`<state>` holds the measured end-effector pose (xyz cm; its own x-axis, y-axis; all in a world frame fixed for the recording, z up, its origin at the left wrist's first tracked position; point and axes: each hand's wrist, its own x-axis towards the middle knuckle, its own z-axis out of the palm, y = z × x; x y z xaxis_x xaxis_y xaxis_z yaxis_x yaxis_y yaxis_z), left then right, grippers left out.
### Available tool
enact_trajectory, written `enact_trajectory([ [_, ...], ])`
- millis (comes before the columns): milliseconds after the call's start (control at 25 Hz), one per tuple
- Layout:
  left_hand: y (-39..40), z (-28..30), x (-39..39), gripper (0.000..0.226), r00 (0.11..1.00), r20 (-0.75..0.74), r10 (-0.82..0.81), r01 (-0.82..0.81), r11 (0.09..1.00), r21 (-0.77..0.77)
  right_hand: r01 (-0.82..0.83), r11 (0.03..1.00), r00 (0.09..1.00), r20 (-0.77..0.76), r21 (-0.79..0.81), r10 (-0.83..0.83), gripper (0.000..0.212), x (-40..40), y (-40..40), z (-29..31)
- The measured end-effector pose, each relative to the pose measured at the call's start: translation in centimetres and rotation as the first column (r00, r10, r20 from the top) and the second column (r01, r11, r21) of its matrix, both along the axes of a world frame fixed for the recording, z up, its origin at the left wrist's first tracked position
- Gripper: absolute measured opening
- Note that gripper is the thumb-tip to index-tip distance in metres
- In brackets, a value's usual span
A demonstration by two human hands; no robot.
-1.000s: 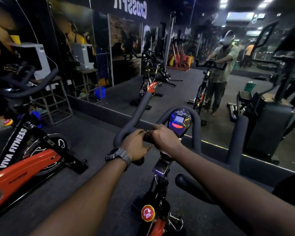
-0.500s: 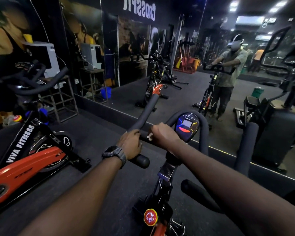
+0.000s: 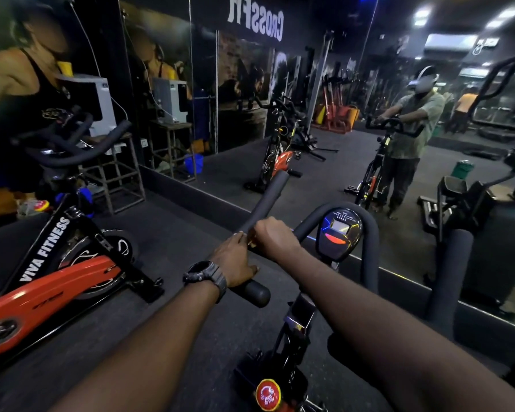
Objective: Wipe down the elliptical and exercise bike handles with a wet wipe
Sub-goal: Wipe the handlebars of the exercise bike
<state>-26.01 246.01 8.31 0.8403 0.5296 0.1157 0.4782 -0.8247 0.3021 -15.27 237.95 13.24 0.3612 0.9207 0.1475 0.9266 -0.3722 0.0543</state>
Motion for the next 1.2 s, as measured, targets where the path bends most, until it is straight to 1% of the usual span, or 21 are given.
enact_trajectory([
  [80,0.5,0.0,-0.3,0.086,1.0,0.013,0.0,0.001,0.999,-0.04,-0.008,1.0,0.999,-0.038,0.011,0.009,0.024,0.3,0.6,-0.1],
  [200,0.5,0.2,-0.5,0.087,1.0,0.029,-0.01,0.011,0.999,-0.037,-0.036,0.999,0.996,-0.082,-0.018,0.034,0.02,1.3,-0.7,1.0],
  [320,0.2,0.3,-0.6,0.086,1.0,0.02,-0.005,0.005,0.999,-0.04,-0.066,0.99,0.997,-0.038,-0.128,0.062,0.02,1.9,-2.2,2.6],
  [400,0.1,0.2,-0.4,0.085,1.0,0.013,0.006,-0.006,0.999,-0.033,-0.059,0.986,0.998,-0.013,-0.158,0.058,0.022,2.0,-2.4,3.0],
  [480,0.0,0.1,-0.3,0.087,1.0,0.014,0.017,-0.016,0.999,-0.043,-0.067,0.989,0.998,0.01,-0.133,0.069,0.025,2.0,-2.2,2.5],
  [560,-0.4,0.1,-0.2,0.097,0.999,0.016,0.05,-0.05,0.997,-0.052,-0.067,0.995,0.993,0.094,-0.077,0.074,0.027,1.9,-1.9,1.6],
  [600,-0.6,0.3,-0.1,0.1,0.998,0.011,0.064,-0.063,0.996,-0.057,-0.055,0.998,0.993,0.101,-0.039,0.058,0.027,2.1,-1.6,1.1],
  [680,-0.6,0.2,0.1,0.104,0.997,0.002,0.079,-0.078,0.994,-0.076,-0.044,0.999,0.998,0.037,0.017,0.043,0.024,2.6,-0.3,0.1],
  [800,-0.5,0.1,0.0,0.106,0.996,0.01,0.088,-0.087,0.992,-0.095,-0.09,0.994,0.994,-0.062,0.07,0.094,0.025,3.3,0.6,-0.8],
  [880,0.1,0.3,0.2,0.098,0.996,-0.002,0.089,-0.089,0.995,-0.04,-0.134,0.99,0.987,-0.084,0.038,0.137,0.028,3.8,0.1,-1.0],
  [920,0.3,0.8,0.2,0.089,0.995,-0.002,0.098,-0.098,0.995,-0.023,-0.158,0.987,0.985,-0.078,-0.012,0.157,0.029,3.9,-0.1,-1.0],
  [1000,1.1,2.0,0.3,0.059,0.997,0.001,0.083,-0.083,0.996,-0.027,-0.176,0.978,0.984,-0.034,-0.113,0.174,0.028,4.2,0.0,-0.5],
  [1040,1.8,2.4,0.6,0.045,0.998,0.003,0.068,-0.068,0.997,-0.036,-0.167,0.979,0.986,-0.014,-0.118,0.166,0.028,4.6,0.3,-0.3],
  [1080,2.5,2.6,0.9,0.036,0.998,-0.003,0.064,-0.064,0.997,-0.038,-0.156,0.982,0.988,-0.013,-0.106,0.156,0.026,4.8,0.7,-0.3],
  [1160,3.9,2.3,1.1,0.027,0.997,0.01,0.076,-0.076,0.997,-0.018,-0.147,0.986,0.989,-0.018,-0.076,0.146,0.024,4.8,1.7,-0.7],
  [1200,4.5,1.9,1.3,0.023,0.997,0.037,0.074,-0.074,0.997,-0.006,-0.15,0.987,0.988,-0.045,-0.054,0.148,0.022,4.6,2.4,-0.9],
])
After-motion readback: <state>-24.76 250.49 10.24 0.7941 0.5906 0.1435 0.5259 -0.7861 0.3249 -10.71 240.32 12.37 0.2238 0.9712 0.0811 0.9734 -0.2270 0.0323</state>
